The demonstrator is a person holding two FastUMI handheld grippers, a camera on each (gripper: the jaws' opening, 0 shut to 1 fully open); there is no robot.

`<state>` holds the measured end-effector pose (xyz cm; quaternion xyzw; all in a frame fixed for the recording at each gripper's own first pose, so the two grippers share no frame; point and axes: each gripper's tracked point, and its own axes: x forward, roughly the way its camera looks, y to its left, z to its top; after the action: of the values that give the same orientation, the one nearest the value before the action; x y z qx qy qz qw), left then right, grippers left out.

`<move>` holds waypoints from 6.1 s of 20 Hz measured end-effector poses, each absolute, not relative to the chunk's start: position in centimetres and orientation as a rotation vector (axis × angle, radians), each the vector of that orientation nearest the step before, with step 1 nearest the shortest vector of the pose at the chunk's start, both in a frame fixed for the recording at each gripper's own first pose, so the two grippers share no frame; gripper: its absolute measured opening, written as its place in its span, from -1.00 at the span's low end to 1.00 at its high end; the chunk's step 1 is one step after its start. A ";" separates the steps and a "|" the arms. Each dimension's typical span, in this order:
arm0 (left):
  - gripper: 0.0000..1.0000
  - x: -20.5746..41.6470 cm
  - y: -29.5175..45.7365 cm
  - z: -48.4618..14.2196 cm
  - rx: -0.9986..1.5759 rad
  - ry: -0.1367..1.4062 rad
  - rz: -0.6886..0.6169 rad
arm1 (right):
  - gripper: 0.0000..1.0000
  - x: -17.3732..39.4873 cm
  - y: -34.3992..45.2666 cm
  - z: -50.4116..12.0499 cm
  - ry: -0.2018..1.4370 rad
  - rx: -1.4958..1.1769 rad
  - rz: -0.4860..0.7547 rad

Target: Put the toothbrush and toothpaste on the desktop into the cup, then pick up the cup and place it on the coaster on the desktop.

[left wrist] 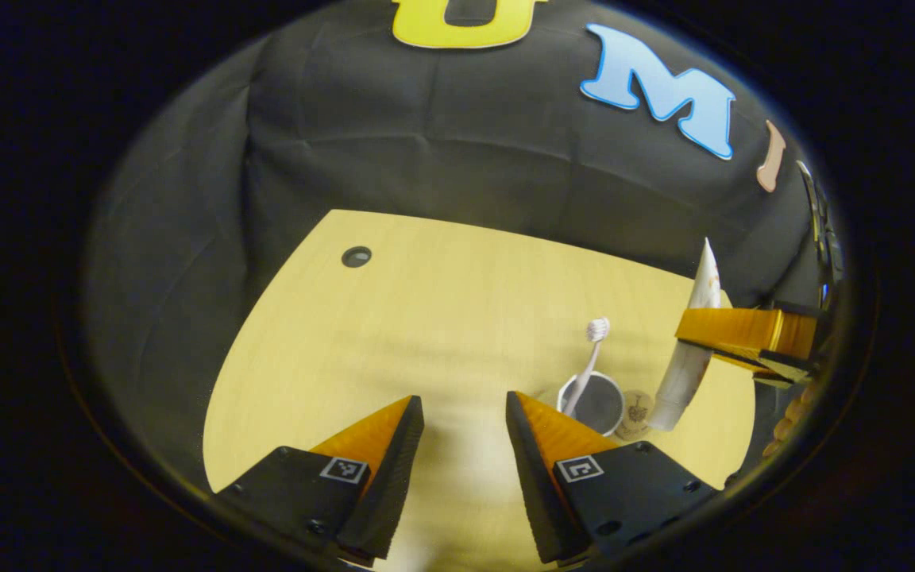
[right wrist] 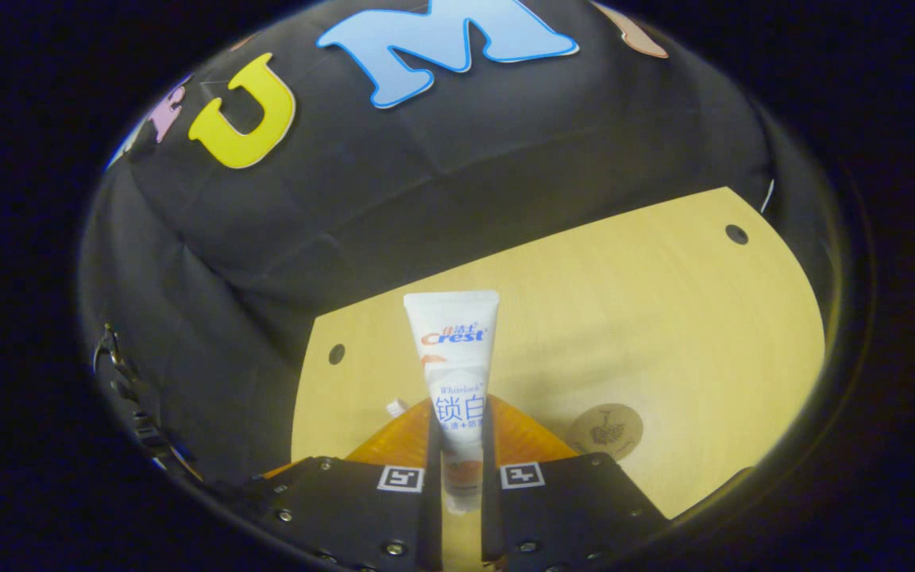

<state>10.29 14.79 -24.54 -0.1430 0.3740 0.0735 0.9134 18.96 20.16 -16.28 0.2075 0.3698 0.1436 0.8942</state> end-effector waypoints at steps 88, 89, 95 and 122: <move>-0.36 7.3 10.4 -36.3 -0.046 1.232 -0.159 | 0.55 11.8 2.3 -25.4 0.667 0.474 -0.013; -0.36 7.5 10.5 -36.2 -0.051 1.219 -0.157 | 0.55 11.7 2.2 -25.5 0.669 0.474 -0.012; -0.35 7.7 10.2 -36.1 -0.053 1.186 -0.163 | 0.55 12.0 1.9 -25.9 0.675 0.470 -0.023; -0.36 11.4 0.7 -35.6 0.070 1.141 -0.327 | 0.56 9.2 -7.3 -26.7 0.689 0.515 -0.153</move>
<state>11.40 0.67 -35.58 0.0329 0.5374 -0.1539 0.8285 9.19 -7.32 -26.70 0.2496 0.3337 -0.0742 0.9060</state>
